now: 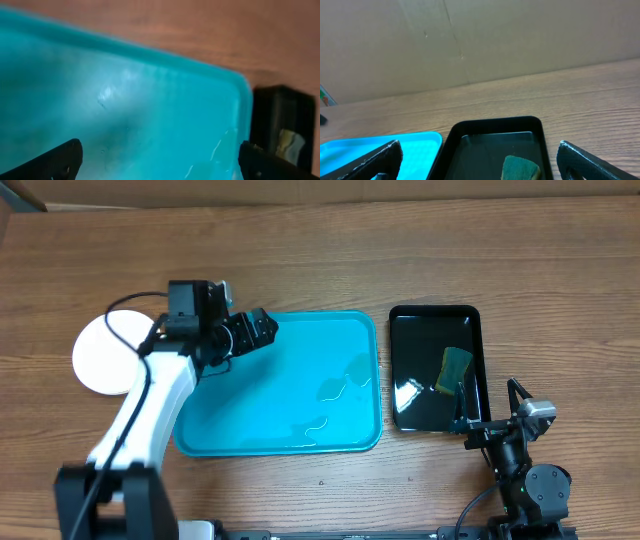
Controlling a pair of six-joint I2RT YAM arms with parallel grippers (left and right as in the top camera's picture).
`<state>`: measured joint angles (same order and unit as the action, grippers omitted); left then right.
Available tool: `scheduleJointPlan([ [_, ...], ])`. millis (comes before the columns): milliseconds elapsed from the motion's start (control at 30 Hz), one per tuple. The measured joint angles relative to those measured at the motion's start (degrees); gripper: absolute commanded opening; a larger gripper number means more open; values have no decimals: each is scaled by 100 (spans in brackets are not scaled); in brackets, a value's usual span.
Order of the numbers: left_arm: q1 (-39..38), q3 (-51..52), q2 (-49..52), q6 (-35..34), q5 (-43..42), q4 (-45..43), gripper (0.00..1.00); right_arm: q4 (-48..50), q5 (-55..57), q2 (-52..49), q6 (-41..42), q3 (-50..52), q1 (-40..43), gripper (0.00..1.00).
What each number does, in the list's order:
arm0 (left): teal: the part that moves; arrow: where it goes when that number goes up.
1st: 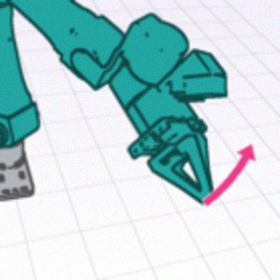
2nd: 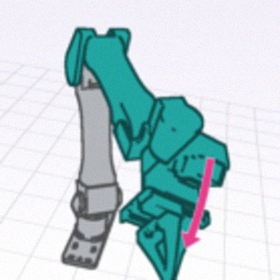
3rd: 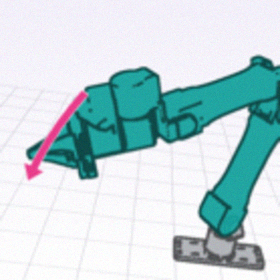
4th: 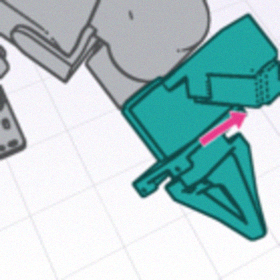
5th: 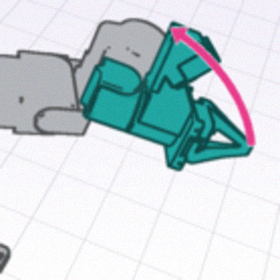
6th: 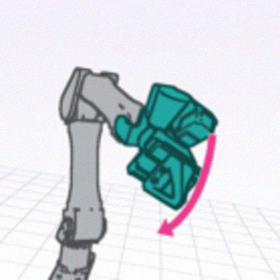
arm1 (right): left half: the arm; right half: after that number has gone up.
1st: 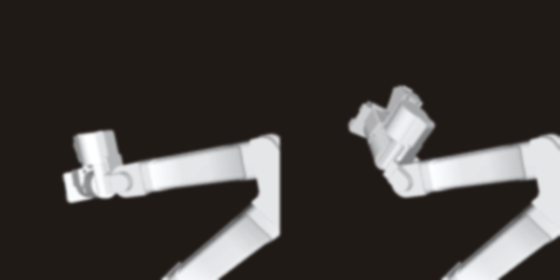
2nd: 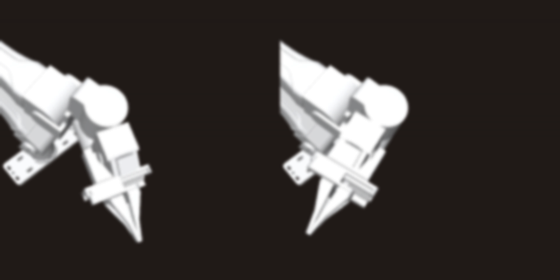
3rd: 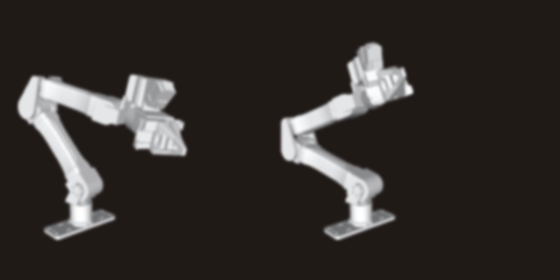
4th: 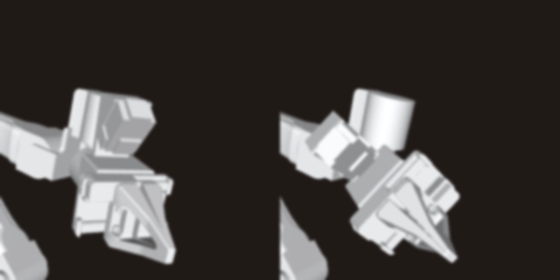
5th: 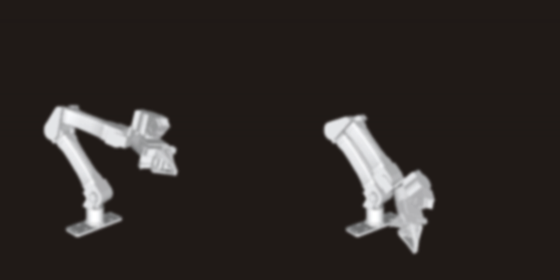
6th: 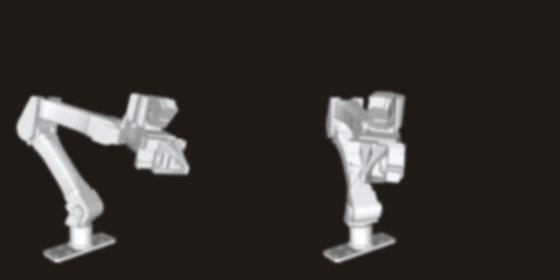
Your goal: Clean dirty plates on tray and stack at the side
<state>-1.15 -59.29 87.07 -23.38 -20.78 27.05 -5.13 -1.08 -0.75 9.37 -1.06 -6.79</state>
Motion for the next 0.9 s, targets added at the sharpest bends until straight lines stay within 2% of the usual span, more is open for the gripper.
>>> scheduleJointPlan([
  [167, 0, 0, -1510, 0, 116, -4, 100, -4, -4, 0, 0, 0, 0, 100],
  [467, 0, -26, -4948, 0, 157, -44, 100, -2, -2, 2, 0, 0, 0, 100],
  [633, 0, -98, -6146, 98, 197, 127, 100, -2, 0, 0, 0, 0, 0, 100],
  [733, 0, -105, -6579, 236, 243, 632, 100, 0, 0, 2, -2, 0, 0, 100],
  [900, 7, -90, -7160, 302, 313, 2009, 100, -4, 0, 2, -2, 0, 0, 100],
])
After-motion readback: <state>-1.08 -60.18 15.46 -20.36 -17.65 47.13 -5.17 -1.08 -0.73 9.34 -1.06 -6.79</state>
